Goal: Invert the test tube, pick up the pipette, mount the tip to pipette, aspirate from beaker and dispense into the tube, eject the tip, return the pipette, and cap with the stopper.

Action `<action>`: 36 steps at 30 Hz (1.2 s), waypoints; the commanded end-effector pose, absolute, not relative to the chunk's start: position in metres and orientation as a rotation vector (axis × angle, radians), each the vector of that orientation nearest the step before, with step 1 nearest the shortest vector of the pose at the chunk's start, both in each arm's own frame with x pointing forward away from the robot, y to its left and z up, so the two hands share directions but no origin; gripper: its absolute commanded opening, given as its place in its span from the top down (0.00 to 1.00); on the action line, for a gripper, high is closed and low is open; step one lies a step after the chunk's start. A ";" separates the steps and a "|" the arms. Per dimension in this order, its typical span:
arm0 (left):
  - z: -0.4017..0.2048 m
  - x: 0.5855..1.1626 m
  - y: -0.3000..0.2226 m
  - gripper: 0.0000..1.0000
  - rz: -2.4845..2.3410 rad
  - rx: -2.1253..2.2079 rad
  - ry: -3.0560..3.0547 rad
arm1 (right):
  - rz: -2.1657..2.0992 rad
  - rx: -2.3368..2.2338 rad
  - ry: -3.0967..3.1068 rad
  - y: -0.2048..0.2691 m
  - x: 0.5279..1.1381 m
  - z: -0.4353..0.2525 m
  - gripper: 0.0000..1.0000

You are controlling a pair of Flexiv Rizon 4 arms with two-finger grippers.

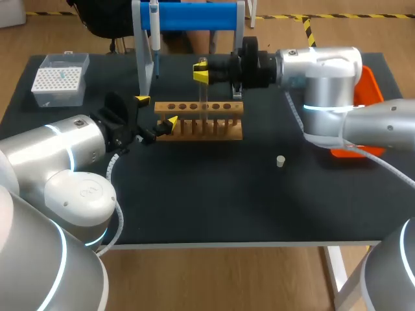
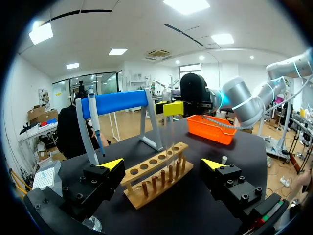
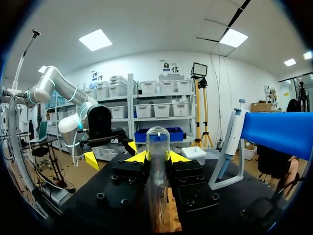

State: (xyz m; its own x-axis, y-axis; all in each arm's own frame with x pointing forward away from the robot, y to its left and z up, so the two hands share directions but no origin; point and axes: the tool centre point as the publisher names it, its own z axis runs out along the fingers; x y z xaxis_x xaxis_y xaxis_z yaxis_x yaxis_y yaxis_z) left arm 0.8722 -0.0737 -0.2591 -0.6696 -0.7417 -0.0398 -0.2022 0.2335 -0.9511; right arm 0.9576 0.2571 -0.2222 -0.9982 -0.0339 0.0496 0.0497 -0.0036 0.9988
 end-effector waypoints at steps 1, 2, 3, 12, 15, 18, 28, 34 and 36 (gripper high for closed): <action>-0.262 0.873 -0.071 0.00 -1.460 -0.855 2.016 | -2.183 -0.023 -2.189 0.255 0.953 -0.214 1.00; -0.262 0.873 -0.071 0.00 -1.460 -0.855 2.016 | -2.186 -0.021 -2.190 0.254 0.952 -0.212 1.00; -0.262 0.873 -0.071 0.00 -1.460 -0.855 2.016 | -2.186 -0.021 -2.189 0.254 0.952 -0.210 1.00; -0.262 0.873 -0.071 0.00 -1.460 -0.855 2.016 | -2.199 -0.008 -2.199 0.247 0.945 -0.197 1.00; -0.262 0.873 -0.071 0.00 -1.460 -0.855 2.016 | -2.205 -0.006 -2.203 0.243 0.941 -0.192 1.00; -0.262 0.873 -0.071 0.00 -1.460 -0.855 2.016 | -2.211 -0.003 -2.208 0.239 0.937 -0.187 1.00; -0.262 0.873 -0.071 0.00 -1.460 -0.855 2.016 | -2.219 0.007 -2.216 0.236 0.934 -0.183 1.00; -0.262 0.873 -0.071 0.00 -1.460 -0.855 2.016 | -2.219 0.007 -2.216 0.236 0.934 -0.183 1.00; -0.262 0.873 -0.071 0.00 -1.460 -0.855 2.016 | -2.219 0.007 -2.216 0.236 0.934 -0.183 1.00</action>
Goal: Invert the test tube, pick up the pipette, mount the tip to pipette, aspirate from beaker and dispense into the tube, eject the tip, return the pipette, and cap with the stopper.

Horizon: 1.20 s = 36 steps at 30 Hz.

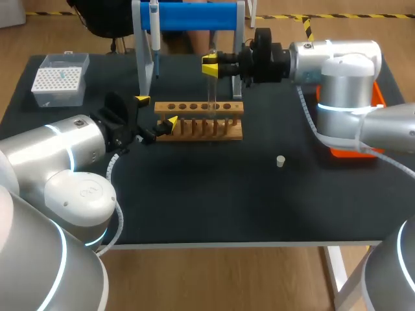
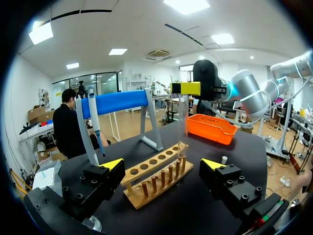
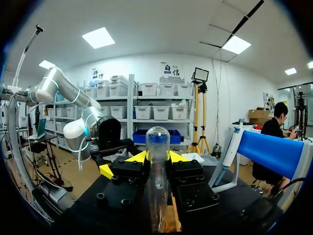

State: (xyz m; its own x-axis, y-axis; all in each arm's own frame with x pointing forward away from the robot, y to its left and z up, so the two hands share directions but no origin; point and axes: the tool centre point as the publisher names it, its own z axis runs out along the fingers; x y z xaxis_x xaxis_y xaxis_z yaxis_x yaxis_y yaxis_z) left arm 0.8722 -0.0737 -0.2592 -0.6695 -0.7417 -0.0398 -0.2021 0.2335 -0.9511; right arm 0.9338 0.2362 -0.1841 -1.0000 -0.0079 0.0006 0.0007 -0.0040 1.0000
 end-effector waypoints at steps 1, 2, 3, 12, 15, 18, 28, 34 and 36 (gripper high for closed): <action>-0.262 0.873 -0.071 0.00 -1.460 -0.855 2.016 | -2.219 0.007 -2.216 0.236 0.934 -0.183 1.00; -0.262 0.873 -0.071 0.00 -1.460 -0.855 2.016 | -2.219 0.007 -2.216 0.236 0.934 -0.183 1.00; -0.262 0.873 -0.071 0.00 -1.460 -0.855 2.016 | -2.219 0.007 -2.216 0.236 0.934 -0.183 1.00; -0.262 0.873 -0.071 0.00 -1.460 -0.855 2.016 | -2.156 -0.100 -2.188 0.235 0.934 -0.179 1.00; -0.262 0.873 -0.071 0.00 -1.460 -0.855 2.016 | -2.078 -0.203 -2.155 0.234 0.935 -0.178 1.00; -0.262 0.873 -0.071 0.00 -1.460 -0.855 2.016 | -1.961 -0.322 -2.110 0.233 0.939 -0.179 1.00; -0.262 0.873 -0.071 0.00 -1.460 -0.855 2.016 | -1.642 -0.716 -1.811 0.229 0.955 -0.183 1.00; -0.262 0.873 -0.071 0.00 -1.460 -0.855 2.016 | -1.504 -0.840 -1.612 0.225 0.961 -0.186 1.00; -0.262 0.873 -0.071 0.00 -1.460 -0.855 2.016 | -1.451 -0.876 -1.561 0.224 0.961 -0.188 1.00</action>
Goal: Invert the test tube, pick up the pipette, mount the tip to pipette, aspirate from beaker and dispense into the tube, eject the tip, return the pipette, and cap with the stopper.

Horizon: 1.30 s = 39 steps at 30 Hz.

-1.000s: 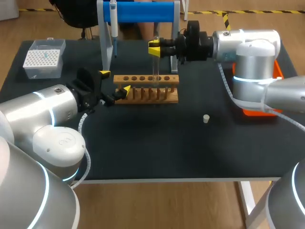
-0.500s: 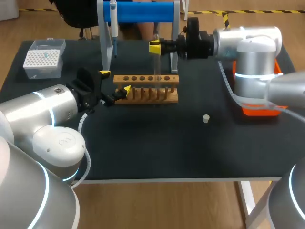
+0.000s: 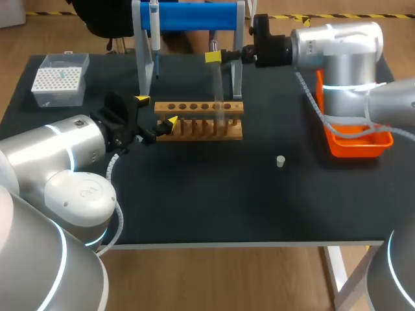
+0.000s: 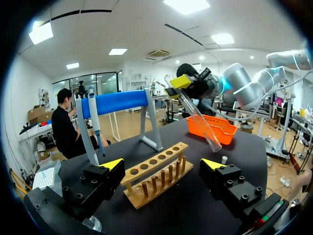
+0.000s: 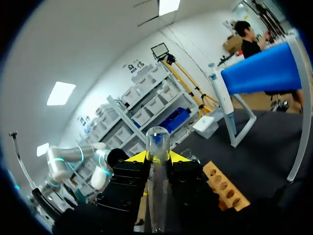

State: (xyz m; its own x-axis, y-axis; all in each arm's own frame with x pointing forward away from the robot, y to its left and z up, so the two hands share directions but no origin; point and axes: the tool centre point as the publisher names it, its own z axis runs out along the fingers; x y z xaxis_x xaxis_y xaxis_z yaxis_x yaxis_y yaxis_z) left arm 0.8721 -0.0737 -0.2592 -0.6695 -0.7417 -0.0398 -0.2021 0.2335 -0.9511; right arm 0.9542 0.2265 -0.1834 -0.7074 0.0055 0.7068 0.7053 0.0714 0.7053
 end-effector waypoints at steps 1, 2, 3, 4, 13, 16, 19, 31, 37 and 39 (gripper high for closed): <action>-0.262 0.873 -0.071 0.00 -1.460 -0.855 2.016 | -1.426 -0.897 -1.539 0.224 0.961 -0.189 1.00; -0.262 0.873 -0.071 0.00 -1.460 -0.855 2.016 | -1.394 -0.916 -1.531 0.223 0.962 -0.191 1.00; -0.262 0.873 -0.071 0.00 -1.460 -0.855 2.016 | -1.367 -0.935 -1.516 0.223 0.961 -0.192 1.00; -0.262 0.873 -0.071 0.00 -1.460 -0.855 2.016 | -1.342 -0.955 -1.500 0.223 0.961 -0.194 1.00; -0.262 0.873 -0.071 0.00 -1.460 -0.855 2.016 | -1.220 -1.084 -1.429 0.220 0.958 -0.198 1.00; -0.262 0.873 -0.071 0.00 -1.460 -0.855 2.016 | -1.207 -1.117 -1.426 0.219 0.956 -0.198 1.00; -0.262 0.873 -0.071 0.00 -1.460 -0.855 2.016 | -1.203 -1.141 -1.410 0.217 0.955 -0.198 1.00; -0.262 0.873 -0.071 0.00 -1.460 -0.855 2.016 | -1.217 -1.142 -1.320 0.216 0.947 -0.195 1.00; -0.262 0.873 -0.071 0.00 -1.460 -0.855 2.016 | -1.168 -1.140 -1.252 0.216 0.945 -0.197 1.00; -0.262 0.873 -0.071 0.00 -1.460 -0.855 2.016 | -1.158 -1.139 -1.248 0.216 0.944 -0.199 1.00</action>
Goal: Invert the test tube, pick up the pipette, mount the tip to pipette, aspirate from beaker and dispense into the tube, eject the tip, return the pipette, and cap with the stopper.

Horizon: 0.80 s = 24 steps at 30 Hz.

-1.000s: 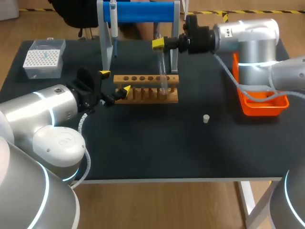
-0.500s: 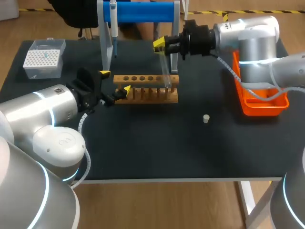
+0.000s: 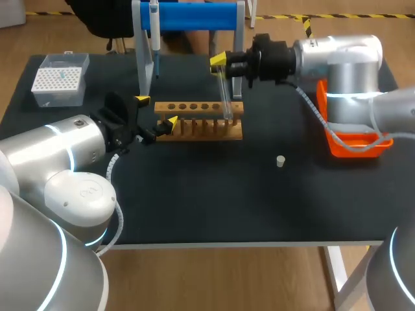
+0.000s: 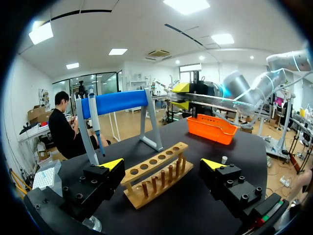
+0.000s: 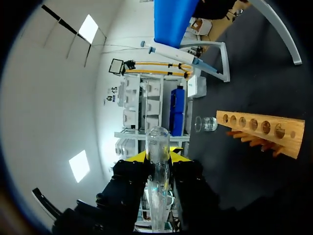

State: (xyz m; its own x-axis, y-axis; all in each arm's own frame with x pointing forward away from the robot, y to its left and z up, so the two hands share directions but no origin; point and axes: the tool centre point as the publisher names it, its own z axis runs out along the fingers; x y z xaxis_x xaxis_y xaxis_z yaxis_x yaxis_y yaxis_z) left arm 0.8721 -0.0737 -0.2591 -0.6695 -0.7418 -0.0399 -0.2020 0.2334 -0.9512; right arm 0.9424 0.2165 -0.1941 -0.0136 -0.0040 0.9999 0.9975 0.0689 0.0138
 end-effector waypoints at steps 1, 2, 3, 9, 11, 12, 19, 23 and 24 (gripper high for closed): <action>-0.262 0.873 -0.071 0.00 -1.460 -0.855 2.016 | -1.159 -1.141 -1.247 0.216 0.944 -0.199 1.00; -0.262 0.873 -0.071 0.00 -1.460 -0.855 2.016 | -1.148 -1.141 -1.239 0.216 0.944 -0.200 1.00; -0.262 0.873 -0.071 0.00 -1.460 -0.855 2.016 | -1.142 -1.141 -1.230 0.217 0.944 -0.200 1.00; -0.262 0.873 -0.071 0.00 -1.460 -0.855 2.016 | -1.143 -1.137 -1.235 0.217 0.945 -0.202 1.00; -0.262 0.873 -0.071 0.00 -1.460 -0.855 2.016 | -1.141 -1.134 -1.235 0.218 0.945 -0.202 1.00; -0.262 0.873 -0.071 0.00 -1.460 -0.855 2.016 | -1.141 -1.133 -1.236 0.218 0.945 -0.202 1.00; -0.262 0.873 -0.071 0.00 -1.460 -0.855 2.016 | -1.138 -1.135 -1.240 0.217 0.945 -0.201 1.00; -0.262 0.873 -0.071 0.00 -1.460 -0.855 2.016 | -1.138 -1.135 -1.240 0.217 0.945 -0.201 1.00; -0.262 0.873 -0.071 0.00 -1.460 -0.855 2.016 | -1.138 -1.135 -1.240 0.217 0.945 -0.201 1.00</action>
